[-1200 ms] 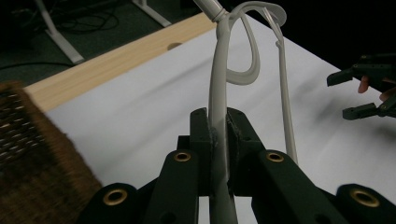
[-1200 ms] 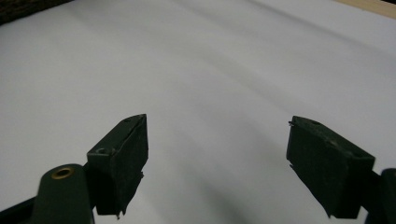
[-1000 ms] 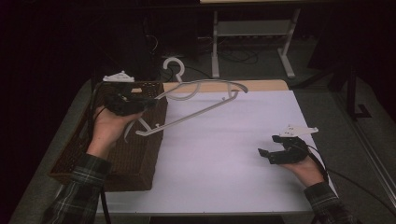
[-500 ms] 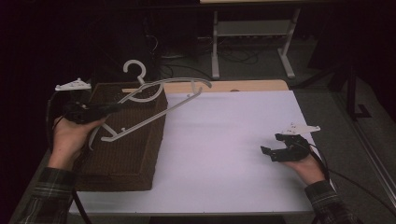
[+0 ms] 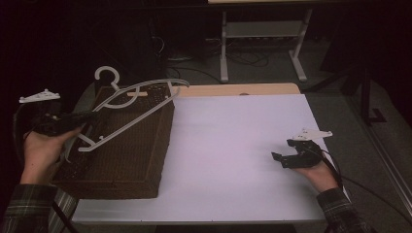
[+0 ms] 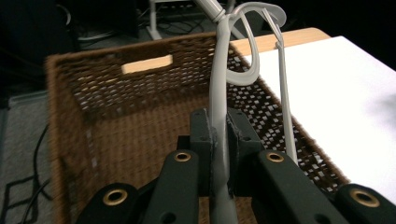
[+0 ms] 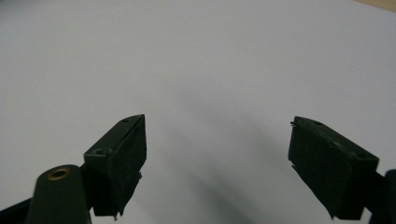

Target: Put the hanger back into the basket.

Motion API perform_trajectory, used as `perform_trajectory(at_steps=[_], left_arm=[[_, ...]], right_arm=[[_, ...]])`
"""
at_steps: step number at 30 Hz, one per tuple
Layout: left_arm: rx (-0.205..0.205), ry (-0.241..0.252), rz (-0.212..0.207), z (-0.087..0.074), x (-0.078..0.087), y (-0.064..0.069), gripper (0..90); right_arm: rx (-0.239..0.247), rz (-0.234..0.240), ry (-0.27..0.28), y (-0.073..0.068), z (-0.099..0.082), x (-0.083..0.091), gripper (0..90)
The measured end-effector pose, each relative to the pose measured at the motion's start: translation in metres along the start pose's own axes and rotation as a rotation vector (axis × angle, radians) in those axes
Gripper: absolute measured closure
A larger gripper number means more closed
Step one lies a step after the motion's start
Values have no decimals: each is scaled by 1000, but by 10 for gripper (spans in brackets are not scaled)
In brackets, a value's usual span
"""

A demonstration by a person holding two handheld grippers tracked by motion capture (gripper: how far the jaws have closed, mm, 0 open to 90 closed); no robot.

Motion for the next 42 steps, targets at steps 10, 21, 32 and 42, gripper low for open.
perform_trajectory(at_steps=[10, 21, 32, 42], left_arm=[[36, 12, 71, -14, 19, -31, 828], [49, 6, 107, -27, 23, -47, 828], [23, -80, 118, -44, -6, -48, 826], [23, -125, 102, -57, -24, -52, 819]], right_arm=[[3, -5, -8, 1, -1, 0, 187], [1, -11, -14, 1, -2, -1, 189], [0, -12, -16, 1, -3, -1, 191], [0, -15, -12, 2, -3, 0, 195]])
Point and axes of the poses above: each handheld gripper's, and its own axes: x roughly backward along the jaws, z roughly out of its top, y roughly to its right, the point moved 3 cm from there along -x, roughly forward along the jaws, and after that the axes turned 4 degrees about x, right-handed, at the moved point
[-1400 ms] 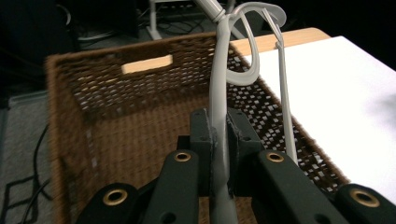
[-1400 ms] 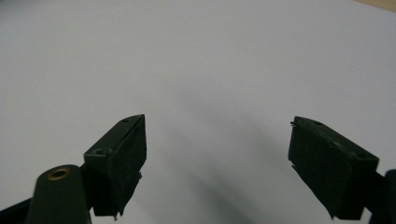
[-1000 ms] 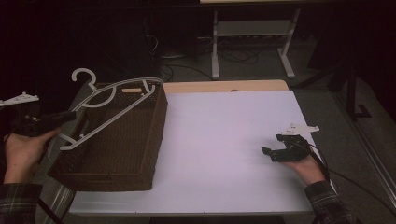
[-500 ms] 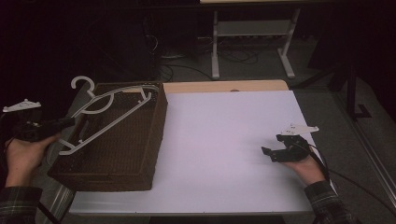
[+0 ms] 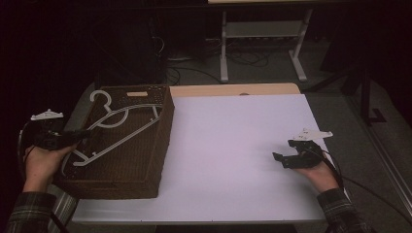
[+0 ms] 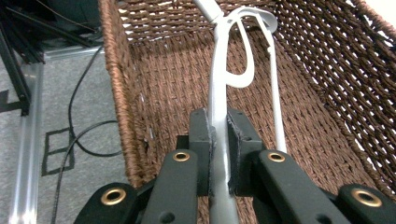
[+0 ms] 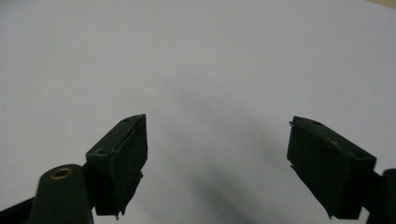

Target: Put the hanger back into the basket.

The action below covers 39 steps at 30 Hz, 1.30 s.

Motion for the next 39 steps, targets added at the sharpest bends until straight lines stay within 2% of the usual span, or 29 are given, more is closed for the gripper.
perform_trajectory(at_steps=[4, 5, 6, 7, 9, 13, 20, 26, 35, 39], left_arm=[[9, 5, -11, -1, -1, -2, 803], [13, 18, -18, 0, -1, -1, 718], [13, 18, -18, 0, -1, -1, 681], [3, 20, -12, 1, 0, -1, 681], [0, 31, -12, 3, 0, 2, 616], [-33, 45, -48, 10, -1, 18, 527], [-107, 82, -148, 34, -3, 68, 401], [-158, 85, -241, 49, -17, 112, 306], [-252, 104, -339, 61, -40, 182, 195], [-298, 78, -373, 60, -54, 212, 182]], right_arm=[[1, 1, -1, 0, 0, 0, 195], [0, 0, 0, 0, 0, 0, 195], [0, 0, 0, 0, 0, 0, 195], [-2, 0, 1, 0, 0, 0, 195], [-3, 0, 2, 0, 0, 0, 195], [0, 0, 3, 0, 0, 1, 195], [1, 1, 4, 0, 1, 1, 195], [-2, 14, 21, -1, 2, 3, 191], [15, 54, 62, -8, 10, 10, 170], [22, 60, 65, -10, 11, 11, 169]])
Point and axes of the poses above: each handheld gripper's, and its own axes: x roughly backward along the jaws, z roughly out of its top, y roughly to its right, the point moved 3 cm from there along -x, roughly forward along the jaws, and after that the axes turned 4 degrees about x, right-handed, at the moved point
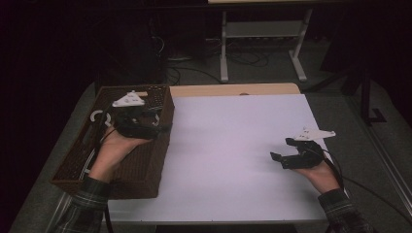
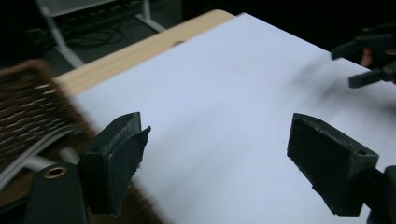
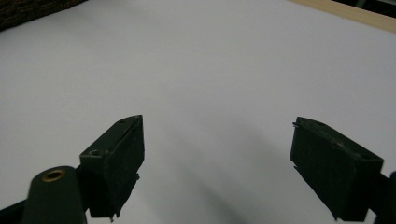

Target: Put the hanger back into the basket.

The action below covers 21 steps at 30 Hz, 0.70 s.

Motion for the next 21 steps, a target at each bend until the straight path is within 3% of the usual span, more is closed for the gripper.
perform_trajectory(at_steps=[8, 15, 21], left_arm=[[-55, -41, -83, 4, -42, 41, 167], [-85, -71, -122, -1, -72, 68, 141], [-106, -102, -129, -13, -96, 84, 135]], right_arm=[[8, 14, 15, -3, 4, 3, 159], [22, 34, 23, -8, 8, 6, 151], [33, 49, 31, -11, 11, 8, 149]])
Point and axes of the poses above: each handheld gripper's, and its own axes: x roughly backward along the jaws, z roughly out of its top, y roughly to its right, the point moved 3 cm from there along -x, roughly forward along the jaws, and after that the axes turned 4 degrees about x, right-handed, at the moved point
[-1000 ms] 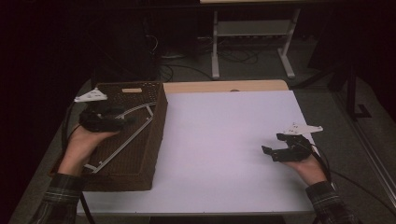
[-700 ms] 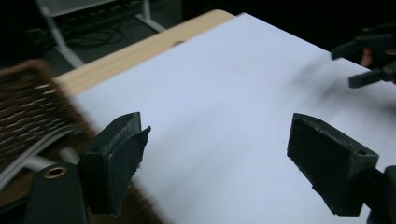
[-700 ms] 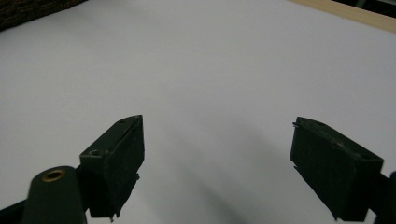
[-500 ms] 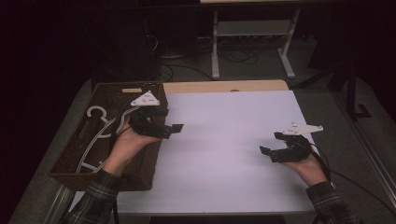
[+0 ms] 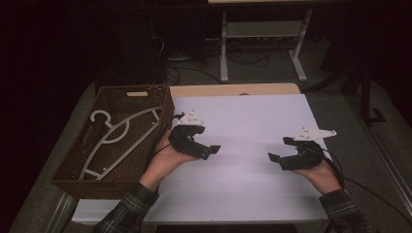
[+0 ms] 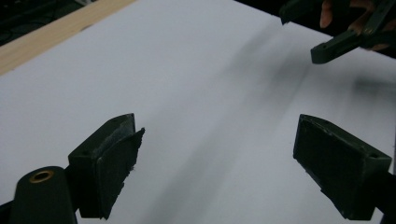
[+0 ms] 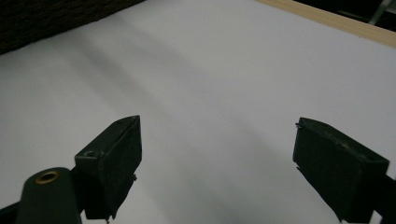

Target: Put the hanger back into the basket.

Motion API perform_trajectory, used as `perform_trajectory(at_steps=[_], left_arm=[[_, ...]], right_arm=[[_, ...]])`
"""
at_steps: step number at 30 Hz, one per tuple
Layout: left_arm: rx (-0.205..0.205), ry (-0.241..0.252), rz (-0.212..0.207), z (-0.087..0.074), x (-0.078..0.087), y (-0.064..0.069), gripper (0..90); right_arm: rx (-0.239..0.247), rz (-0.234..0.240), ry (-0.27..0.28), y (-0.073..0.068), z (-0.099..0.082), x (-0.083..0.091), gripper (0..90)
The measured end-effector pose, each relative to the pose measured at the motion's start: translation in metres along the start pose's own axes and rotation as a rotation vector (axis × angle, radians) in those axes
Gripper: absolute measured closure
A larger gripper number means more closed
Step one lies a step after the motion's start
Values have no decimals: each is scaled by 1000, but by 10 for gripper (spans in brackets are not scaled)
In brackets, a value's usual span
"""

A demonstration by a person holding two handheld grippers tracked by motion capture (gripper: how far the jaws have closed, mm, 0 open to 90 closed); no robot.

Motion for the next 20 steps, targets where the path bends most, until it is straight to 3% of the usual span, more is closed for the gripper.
perform_trajectory(at_steps=[9, 20], left_arm=[[8, -33, 13, -22, -32, 4, 128], [20, -29, 5, -32, -35, -3, 133]], right_arm=[[9, 28, -5, -7, 2, -1, 144], [23, 36, -11, -10, 2, -2, 141]])
Point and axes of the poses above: each handheld gripper's, and its own axes: x roughly backward along the jaws, z roughly out of its top, y roughly to its right, the point moved 3 cm from there along -x, roughly forward along the jaws, and after that the axes turned 4 degrees about x, right-handed, at the moved point
